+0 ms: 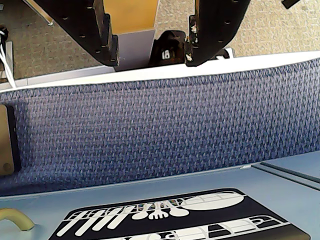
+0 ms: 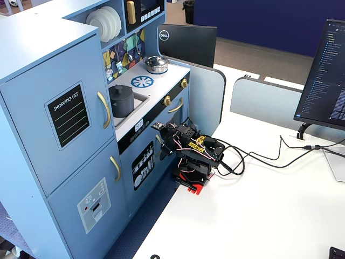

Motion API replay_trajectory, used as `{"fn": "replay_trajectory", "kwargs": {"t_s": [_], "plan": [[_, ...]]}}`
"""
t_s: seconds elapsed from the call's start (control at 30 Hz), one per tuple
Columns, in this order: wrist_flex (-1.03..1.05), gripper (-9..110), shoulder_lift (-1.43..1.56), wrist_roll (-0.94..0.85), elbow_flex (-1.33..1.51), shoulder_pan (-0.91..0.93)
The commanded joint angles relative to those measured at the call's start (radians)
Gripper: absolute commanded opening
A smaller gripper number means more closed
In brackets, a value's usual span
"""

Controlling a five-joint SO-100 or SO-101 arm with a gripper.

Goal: Take off the lid from the gray recipient and place it on the counter

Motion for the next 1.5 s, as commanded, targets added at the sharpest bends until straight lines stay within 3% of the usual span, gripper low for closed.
{"fn": "replay_trajectory", "kwargs": {"t_s": [0.0,0.43,0.53,0.6,0.7,1.0,1.2,1.47], "plan": [[0.175,0,-0.008,0.028,-0.002,0.058],[0.166,0,-0.008,0.055,-0.009,0.051],[0.109,0,-0.008,0.094,-0.126,0.021],[0.069,0,-0.015,0.012,-0.270,0.012],[-0.086,0,-0.087,-0.107,-0.495,0.029],[-0.696,5,-0.318,0.034,-0.827,0.063],[-0.831,19,-0.405,0.015,-0.890,0.064],[-0.959,20,-0.497,-0.025,-0.888,0.067]]}}
